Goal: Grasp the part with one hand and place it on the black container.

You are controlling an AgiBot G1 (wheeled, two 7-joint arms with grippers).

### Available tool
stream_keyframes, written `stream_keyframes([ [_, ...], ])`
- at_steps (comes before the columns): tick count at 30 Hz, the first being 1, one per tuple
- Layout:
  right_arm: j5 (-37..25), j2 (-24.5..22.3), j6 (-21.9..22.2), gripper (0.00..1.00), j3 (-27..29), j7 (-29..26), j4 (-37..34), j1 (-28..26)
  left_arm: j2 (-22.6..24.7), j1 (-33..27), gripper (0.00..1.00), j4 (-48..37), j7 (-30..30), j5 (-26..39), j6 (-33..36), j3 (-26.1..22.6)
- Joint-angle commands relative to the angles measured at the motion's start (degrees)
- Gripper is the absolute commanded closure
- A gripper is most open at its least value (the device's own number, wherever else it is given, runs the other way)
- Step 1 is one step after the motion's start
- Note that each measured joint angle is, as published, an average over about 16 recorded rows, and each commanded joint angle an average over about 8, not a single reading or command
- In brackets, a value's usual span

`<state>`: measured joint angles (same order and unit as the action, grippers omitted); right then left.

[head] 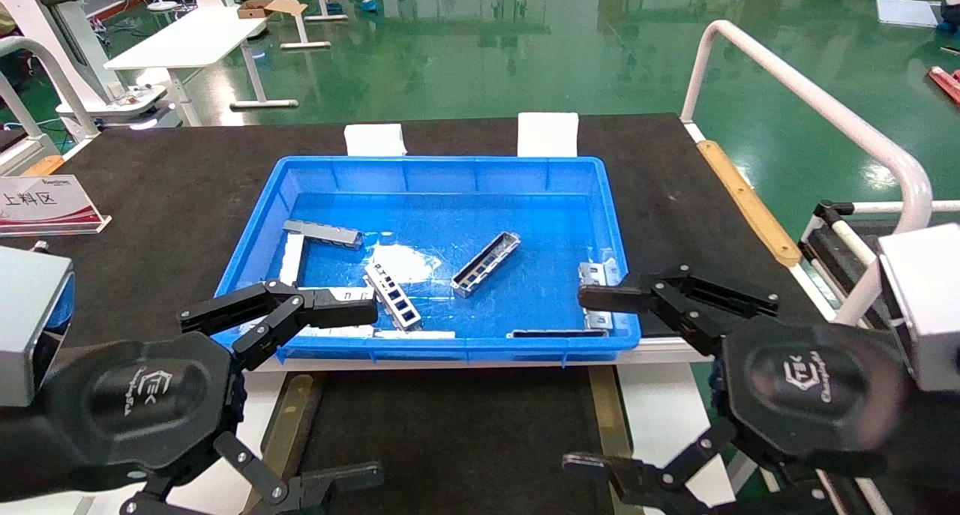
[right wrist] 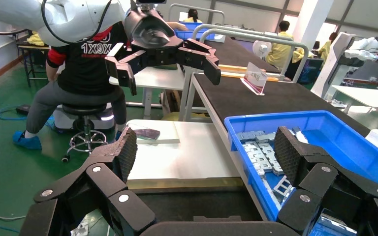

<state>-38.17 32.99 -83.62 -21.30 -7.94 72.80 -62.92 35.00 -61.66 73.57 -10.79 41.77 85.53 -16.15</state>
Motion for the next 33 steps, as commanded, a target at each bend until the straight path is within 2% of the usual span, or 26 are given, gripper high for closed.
stream_keyframes([
  [1,0.0,0.0,0.0,0.0,0.0,0.0,0.0,0.0,0.0,0.01,0.0,0.01,0.0,0.0,0.02,0.01],
  [9,0.0,0.0,-0.01,0.0,0.0,0.01,-0.01,0.0,0.5,-0.5,0.0,-0.28,0.0,0.99,-0.95,-0.32],
  [16,0.0,0.0,-0.01,0.0,-0.01,0.01,-0.02,-0.01,3.88,-3.47,0.0,-1.72,-0.67,5.72,-4.57,-2.46],
  [24,0.01,0.0,-0.01,0.0,-0.02,0.01,-0.02,-0.01,11.63,-9.81,0.0,-8.19,-2.14,15.11,-10.1,-7.55],
  [33,0.01,0.0,-0.01,0.0,-0.02,0.02,-0.02,-0.02,23.41,-17.14,0.0,-22.52,0.16,26.33,-17.64,-13.4],
])
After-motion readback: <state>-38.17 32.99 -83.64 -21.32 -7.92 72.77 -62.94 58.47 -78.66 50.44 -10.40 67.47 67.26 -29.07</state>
